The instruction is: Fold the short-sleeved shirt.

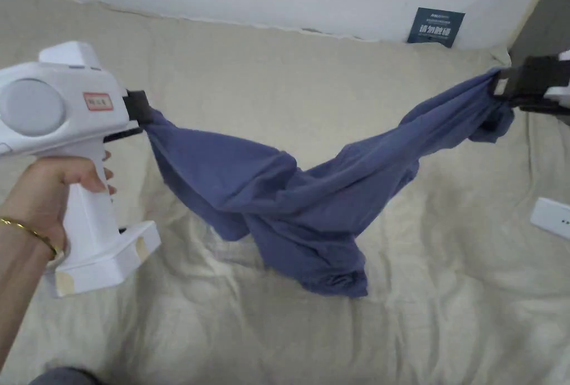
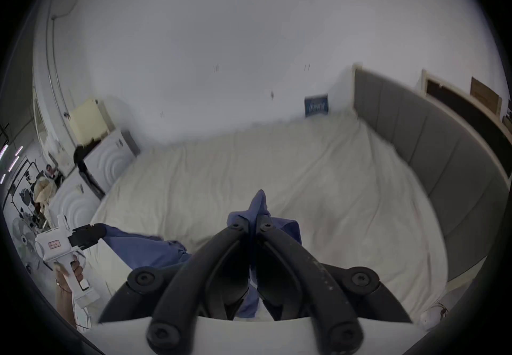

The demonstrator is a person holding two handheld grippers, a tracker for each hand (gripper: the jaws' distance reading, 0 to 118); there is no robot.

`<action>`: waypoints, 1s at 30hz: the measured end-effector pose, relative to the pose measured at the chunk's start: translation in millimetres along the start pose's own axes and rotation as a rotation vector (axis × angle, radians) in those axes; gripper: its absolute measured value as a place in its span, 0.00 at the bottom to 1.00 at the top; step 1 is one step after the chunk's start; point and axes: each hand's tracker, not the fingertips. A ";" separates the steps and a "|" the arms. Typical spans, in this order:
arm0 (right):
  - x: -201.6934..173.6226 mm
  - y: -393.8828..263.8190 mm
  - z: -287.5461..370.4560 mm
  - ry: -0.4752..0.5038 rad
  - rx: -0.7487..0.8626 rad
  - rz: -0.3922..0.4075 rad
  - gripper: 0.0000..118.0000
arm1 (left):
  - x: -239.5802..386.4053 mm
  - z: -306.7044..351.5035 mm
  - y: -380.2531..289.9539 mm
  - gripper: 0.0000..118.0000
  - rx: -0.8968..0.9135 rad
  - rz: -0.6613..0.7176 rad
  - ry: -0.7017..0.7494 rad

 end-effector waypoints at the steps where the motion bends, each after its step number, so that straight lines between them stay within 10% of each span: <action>1: -2.1 8.3 15.8 -0.008 0.033 -0.005 0.05 | 3.1 10.4 14.4 0.02 0.033 -0.008 0.004; 12: 14.6 88.9 114.6 -0.069 0.232 -0.086 0.05 | 34.7 92.3 154.9 0.02 0.313 -0.085 0.038; 30: -15.9 195.5 13.7 -0.211 0.264 -0.059 0.05 | 103.6 4.9 298.0 0.02 0.356 -0.161 0.178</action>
